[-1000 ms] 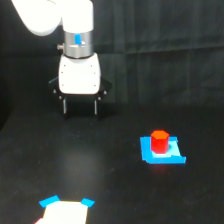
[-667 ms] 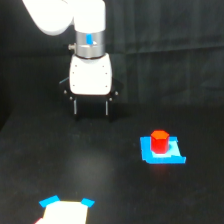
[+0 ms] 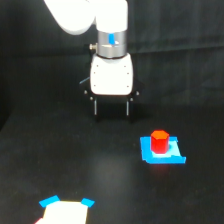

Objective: Pick up the red object from the table

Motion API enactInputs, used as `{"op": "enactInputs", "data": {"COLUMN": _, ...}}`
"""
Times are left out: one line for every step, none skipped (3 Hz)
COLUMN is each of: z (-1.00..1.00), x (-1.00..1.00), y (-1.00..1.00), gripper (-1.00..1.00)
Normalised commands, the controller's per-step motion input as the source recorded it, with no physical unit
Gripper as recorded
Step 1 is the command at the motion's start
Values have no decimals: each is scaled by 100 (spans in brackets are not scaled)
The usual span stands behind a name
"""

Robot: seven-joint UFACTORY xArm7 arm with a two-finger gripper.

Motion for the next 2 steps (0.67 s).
{"op": "enactInputs", "data": {"z": -29, "x": 100, "y": -46, "gripper": 82}}
{"op": "enactInputs", "data": {"z": -26, "x": 88, "y": -33, "gripper": 97}}
